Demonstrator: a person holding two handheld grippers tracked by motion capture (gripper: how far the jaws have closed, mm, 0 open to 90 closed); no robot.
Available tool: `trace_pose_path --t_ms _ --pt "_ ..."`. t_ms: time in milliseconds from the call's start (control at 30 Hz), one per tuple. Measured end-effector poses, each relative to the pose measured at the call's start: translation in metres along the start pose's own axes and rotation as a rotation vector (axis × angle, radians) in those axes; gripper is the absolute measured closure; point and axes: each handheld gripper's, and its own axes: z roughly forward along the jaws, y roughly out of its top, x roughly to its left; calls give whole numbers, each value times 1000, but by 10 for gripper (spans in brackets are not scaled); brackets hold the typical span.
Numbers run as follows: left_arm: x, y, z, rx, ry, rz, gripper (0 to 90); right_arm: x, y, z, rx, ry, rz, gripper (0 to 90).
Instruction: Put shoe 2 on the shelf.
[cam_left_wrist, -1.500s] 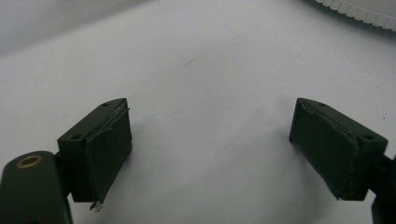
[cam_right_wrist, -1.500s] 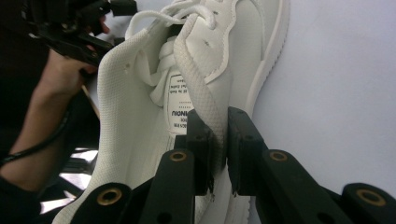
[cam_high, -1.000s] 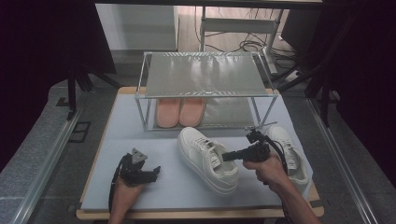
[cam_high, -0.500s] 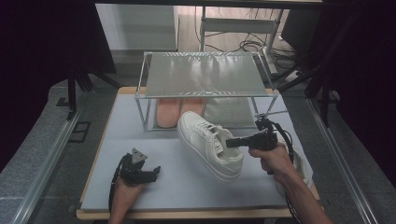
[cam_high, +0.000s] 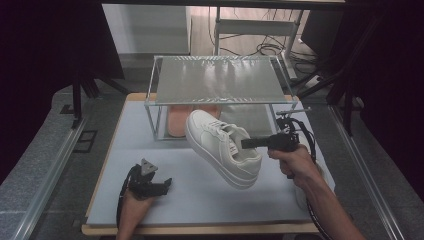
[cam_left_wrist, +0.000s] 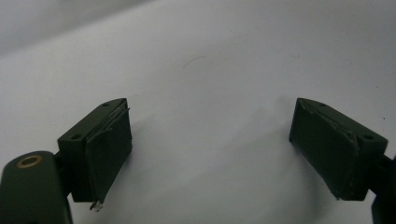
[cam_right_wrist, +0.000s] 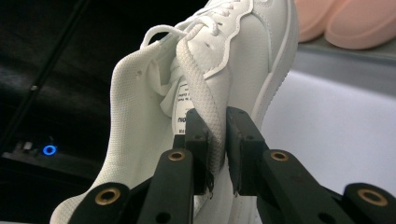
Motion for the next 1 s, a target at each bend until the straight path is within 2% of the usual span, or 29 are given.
trace_pose_path --t_ms 267,600,1000 --pt "0 0 0 2 -3 -1 132 13 13 1 -25 64 -4 797" --pt "0 0 0 1 -1 -1 132 21 29 12 -25 65 5 814" --pt "0 0 0 -2 -4 -4 132 26 45 16 -56 109 23 816"
